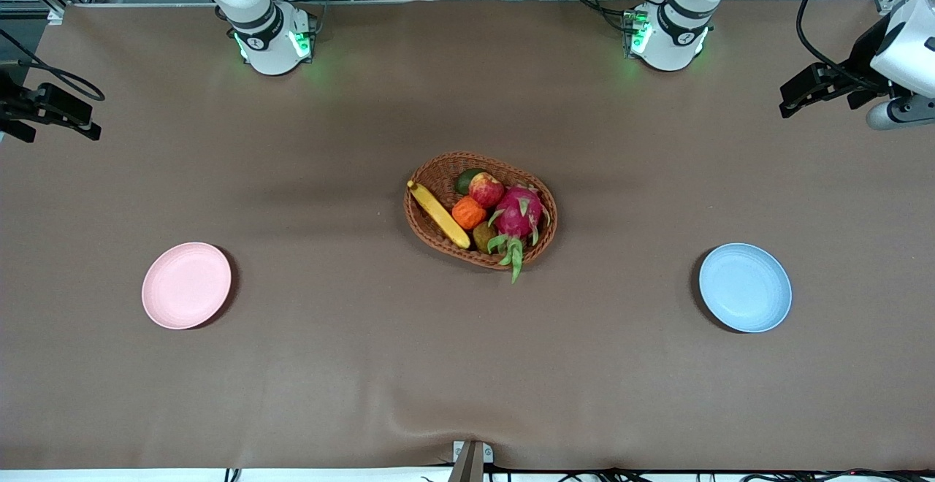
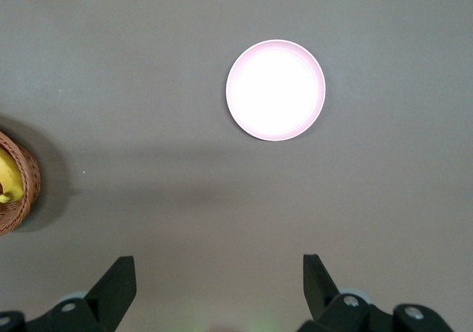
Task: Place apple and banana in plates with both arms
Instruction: 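Raise the left gripper from rest toward the fruit basket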
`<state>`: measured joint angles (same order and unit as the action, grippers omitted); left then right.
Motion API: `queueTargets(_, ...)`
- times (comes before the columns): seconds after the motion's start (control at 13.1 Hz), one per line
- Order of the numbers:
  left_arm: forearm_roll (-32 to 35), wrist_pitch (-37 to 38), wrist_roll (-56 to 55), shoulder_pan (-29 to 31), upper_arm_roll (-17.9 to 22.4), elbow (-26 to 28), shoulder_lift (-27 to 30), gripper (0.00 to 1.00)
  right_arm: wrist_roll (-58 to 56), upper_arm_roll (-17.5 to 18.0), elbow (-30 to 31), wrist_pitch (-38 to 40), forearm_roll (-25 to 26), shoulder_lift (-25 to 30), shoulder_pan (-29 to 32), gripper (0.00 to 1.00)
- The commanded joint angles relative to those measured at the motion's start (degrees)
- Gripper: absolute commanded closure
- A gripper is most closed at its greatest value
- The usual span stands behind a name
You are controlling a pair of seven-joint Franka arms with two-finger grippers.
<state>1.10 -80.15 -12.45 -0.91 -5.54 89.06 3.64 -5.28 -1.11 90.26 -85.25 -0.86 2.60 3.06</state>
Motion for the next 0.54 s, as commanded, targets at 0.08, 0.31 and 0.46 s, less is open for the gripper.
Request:
queueTargets(0.08, -1.0, 0.9, 1.4, 0.1, 0.4, -0.4, 0.7, 0.0, -0.2, 0.0, -0.7, 1.1, -0.3, -0.3, -0.2, 0.0)
queueTargets(0.31, -1.1, 1.0, 1.0, -0.9, 0.0, -2.7, -1.3, 0.0, 0.1, 0.0, -0.2, 1.3, -0.3, -0.3, -0.2, 0.0)
queueTargets(0.46, -2.3, 0.9, 0.3, -2.8, -1.4, -2.9, -3.0, 0.0, 0.2, 0.0, 0.0, 1.2, -0.3, -0.3, -0.3, 0.0)
